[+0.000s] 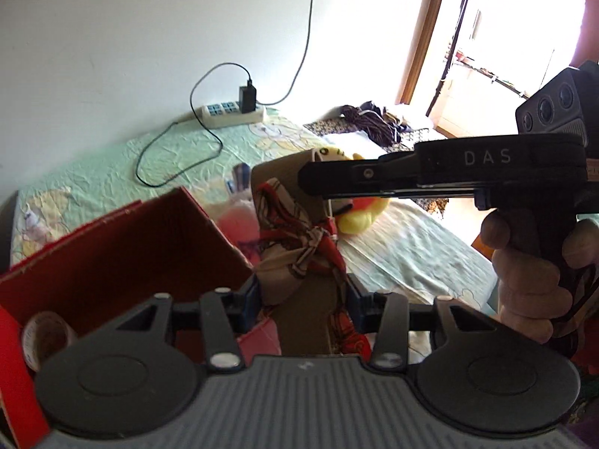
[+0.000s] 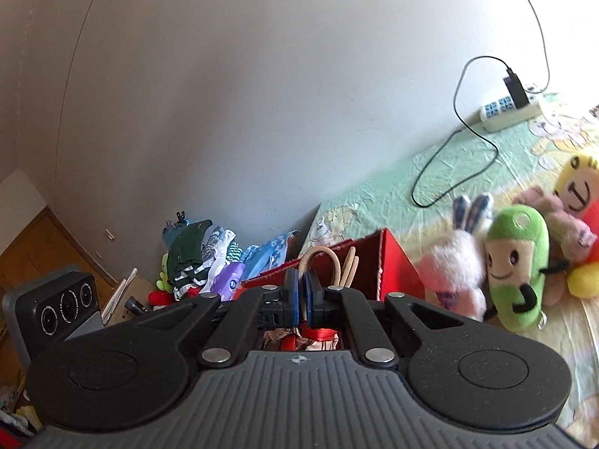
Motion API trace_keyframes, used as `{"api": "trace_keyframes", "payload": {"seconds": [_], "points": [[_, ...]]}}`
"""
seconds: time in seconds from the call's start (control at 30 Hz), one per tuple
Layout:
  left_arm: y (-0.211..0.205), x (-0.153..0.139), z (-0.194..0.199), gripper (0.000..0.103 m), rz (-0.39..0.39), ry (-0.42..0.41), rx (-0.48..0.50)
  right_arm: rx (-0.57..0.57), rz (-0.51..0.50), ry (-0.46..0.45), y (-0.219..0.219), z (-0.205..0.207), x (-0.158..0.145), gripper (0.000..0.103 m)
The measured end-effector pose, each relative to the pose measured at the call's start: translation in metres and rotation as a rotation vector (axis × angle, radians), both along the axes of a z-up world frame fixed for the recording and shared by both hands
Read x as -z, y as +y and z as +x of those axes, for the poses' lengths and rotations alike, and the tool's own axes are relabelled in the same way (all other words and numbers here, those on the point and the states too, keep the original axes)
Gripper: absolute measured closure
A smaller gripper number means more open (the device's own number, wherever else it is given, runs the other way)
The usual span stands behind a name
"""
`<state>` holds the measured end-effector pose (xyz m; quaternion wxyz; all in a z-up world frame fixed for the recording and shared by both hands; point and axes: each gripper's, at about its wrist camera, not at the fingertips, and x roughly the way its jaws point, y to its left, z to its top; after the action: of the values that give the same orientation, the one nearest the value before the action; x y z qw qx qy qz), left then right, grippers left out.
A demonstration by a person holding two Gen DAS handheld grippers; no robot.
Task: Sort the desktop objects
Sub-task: 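Lift the strap with the right tool and carry it over the red box, then lower the strap into the red box beside the tape roll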
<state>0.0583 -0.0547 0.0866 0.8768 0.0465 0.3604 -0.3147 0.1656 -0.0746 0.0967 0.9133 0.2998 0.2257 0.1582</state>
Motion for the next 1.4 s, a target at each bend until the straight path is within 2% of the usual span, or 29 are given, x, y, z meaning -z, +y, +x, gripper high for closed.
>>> {"api": "trace_keyframes", "payload": {"seconds": [0.23, 0.57, 0.87, 1.17, 1.4], "points": [[0.030, -0.006, 0.023, 0.058, 0.007, -0.045, -0.102, -0.084, -0.017, -0.010, 0.019, 0.051, -0.011, 0.098], [0.066, 0.005, 0.046, 0.062, 0.044, -0.018, -0.236, -0.201, -0.062, 0.034, 0.063, 0.107, 0.002, 0.098], [0.083, 0.040, 0.063, 0.070, 0.096, 0.078, -0.291, -0.295, -0.110, 0.171, 0.097, 0.151, 0.046, 0.097], [0.100, 0.072, 0.084, 0.071, 0.113, 0.185, -0.345, -0.376, -0.105, 0.341, 0.118, 0.186, 0.087, 0.097], [0.106, 0.087, 0.090, 0.071, 0.152, 0.227, -0.375, -0.432, -0.100, 0.447, 0.126, 0.201, 0.107, 0.097]]}}
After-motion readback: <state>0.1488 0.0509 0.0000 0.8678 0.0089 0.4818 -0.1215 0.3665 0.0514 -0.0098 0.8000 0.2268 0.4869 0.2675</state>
